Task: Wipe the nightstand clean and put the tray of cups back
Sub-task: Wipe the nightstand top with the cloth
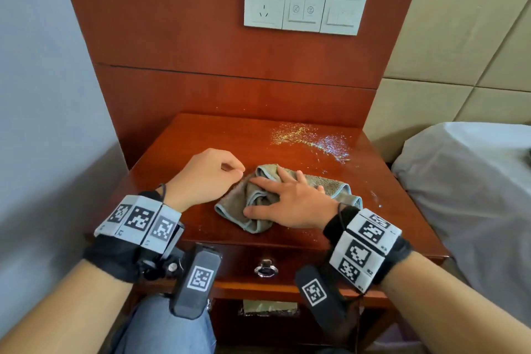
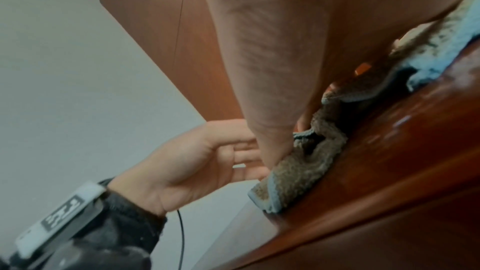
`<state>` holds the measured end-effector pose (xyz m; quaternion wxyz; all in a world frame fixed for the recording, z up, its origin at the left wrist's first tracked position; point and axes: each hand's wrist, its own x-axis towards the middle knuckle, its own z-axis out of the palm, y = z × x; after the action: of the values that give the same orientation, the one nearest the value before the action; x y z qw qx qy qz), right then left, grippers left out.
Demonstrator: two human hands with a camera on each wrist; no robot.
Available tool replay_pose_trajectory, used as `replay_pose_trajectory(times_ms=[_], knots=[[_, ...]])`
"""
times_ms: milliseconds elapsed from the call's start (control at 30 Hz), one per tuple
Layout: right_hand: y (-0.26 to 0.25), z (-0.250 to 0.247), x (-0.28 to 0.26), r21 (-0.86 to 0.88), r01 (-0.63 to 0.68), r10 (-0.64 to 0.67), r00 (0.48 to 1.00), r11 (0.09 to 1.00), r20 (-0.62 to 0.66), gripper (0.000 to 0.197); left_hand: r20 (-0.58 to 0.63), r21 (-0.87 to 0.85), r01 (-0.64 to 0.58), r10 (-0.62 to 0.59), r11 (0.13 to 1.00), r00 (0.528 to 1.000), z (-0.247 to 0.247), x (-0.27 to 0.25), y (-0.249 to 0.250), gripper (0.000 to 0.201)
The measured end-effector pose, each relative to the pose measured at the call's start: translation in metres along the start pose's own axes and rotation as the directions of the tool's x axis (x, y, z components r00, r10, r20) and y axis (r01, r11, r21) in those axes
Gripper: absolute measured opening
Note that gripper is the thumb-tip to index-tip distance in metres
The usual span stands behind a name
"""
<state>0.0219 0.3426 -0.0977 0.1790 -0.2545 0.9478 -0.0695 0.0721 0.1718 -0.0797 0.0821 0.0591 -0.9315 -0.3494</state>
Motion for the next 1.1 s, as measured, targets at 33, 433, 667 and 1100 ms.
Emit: replay_pose_trajectory(times_ms=[33,433,667,1100], knots=[[0.014,-0.001,-0.004,0.009,-0.030,0.030,0.999,1.000,-0.014,0.080,0.008,-0.003,-0.007,0.007,1.000,1.000,0.004,0.001,0.004,0.020],[0.109,-0.009,-0.041,0.164,-0.264,0.282,0.954,0.951,-0.099,0.086,0.089,-0.042,-0.067,0.071,0.997,0.994,0.054,0.005,0.039,0.022],[0.098,0.001,-0.055,0.095,-0.248,0.258,0.959,0.964,-0.118,0.076,0.017,-0.080,-0.049,0.051,0.996,0.999,0.034,0.002,0.027,0.023],[-0.042,0.023,-0.021,-0.029,0.105,-0.104,0.994,0.994,0.016,0.073,-0.142,-0.131,0.007,-0.026,0.991,0.990,-0.009,-0.015,-0.021,0.018]])
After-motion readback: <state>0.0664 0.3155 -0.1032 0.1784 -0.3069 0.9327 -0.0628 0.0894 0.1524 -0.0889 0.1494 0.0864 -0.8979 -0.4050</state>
